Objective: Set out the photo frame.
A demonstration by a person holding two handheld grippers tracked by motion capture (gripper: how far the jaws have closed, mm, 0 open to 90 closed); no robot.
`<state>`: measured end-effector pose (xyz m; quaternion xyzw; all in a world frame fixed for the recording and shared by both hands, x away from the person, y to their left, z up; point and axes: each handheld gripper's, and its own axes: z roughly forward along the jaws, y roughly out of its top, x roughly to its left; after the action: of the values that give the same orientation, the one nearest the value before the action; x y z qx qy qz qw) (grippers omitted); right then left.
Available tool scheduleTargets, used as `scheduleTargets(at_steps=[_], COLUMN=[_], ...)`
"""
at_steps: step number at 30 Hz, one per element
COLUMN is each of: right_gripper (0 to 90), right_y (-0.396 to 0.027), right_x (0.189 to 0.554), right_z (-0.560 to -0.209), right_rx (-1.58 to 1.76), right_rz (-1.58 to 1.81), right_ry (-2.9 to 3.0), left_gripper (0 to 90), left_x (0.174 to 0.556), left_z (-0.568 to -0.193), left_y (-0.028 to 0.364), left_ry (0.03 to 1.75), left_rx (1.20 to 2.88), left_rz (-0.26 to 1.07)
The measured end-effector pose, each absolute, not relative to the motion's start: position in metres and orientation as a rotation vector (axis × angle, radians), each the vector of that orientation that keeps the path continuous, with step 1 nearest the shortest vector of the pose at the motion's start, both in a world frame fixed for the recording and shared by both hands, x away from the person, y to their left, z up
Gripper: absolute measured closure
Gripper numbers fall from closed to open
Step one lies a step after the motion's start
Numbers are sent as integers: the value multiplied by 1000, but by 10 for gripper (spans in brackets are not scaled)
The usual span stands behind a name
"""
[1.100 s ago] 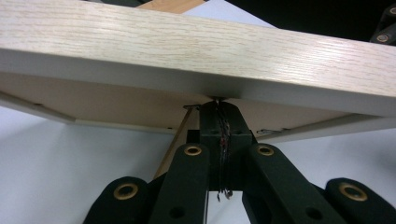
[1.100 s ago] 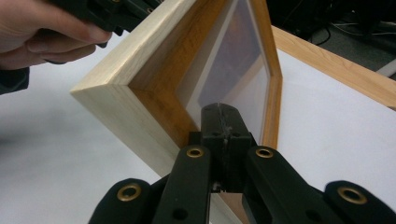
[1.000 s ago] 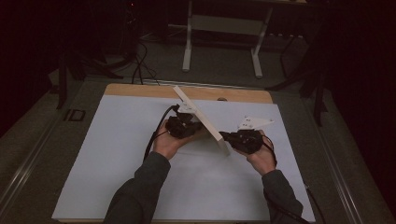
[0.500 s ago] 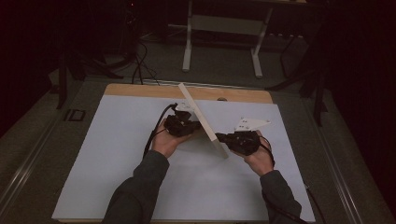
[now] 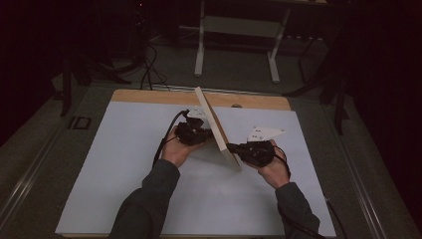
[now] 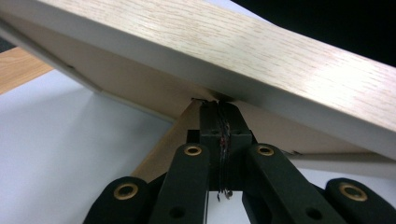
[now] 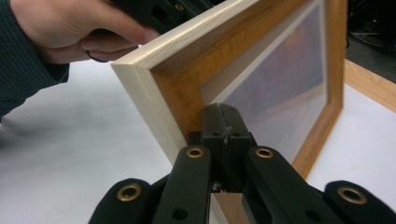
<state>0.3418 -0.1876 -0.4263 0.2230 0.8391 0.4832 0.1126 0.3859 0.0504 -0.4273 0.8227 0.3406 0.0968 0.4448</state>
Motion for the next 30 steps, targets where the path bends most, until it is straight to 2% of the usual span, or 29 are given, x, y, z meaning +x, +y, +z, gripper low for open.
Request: scheduleTargets(at_steps=[30], right_gripper=[899], right_y=[-166], right_x=[341], right_z=[-423], right_rx=[594], right_rz=[1430], right_ry=[2493], left_gripper=[900], left_x=[384], left_z=[-436], left_y=[52], left_ry=[853], left_rx=[1997], left_rz=[196])
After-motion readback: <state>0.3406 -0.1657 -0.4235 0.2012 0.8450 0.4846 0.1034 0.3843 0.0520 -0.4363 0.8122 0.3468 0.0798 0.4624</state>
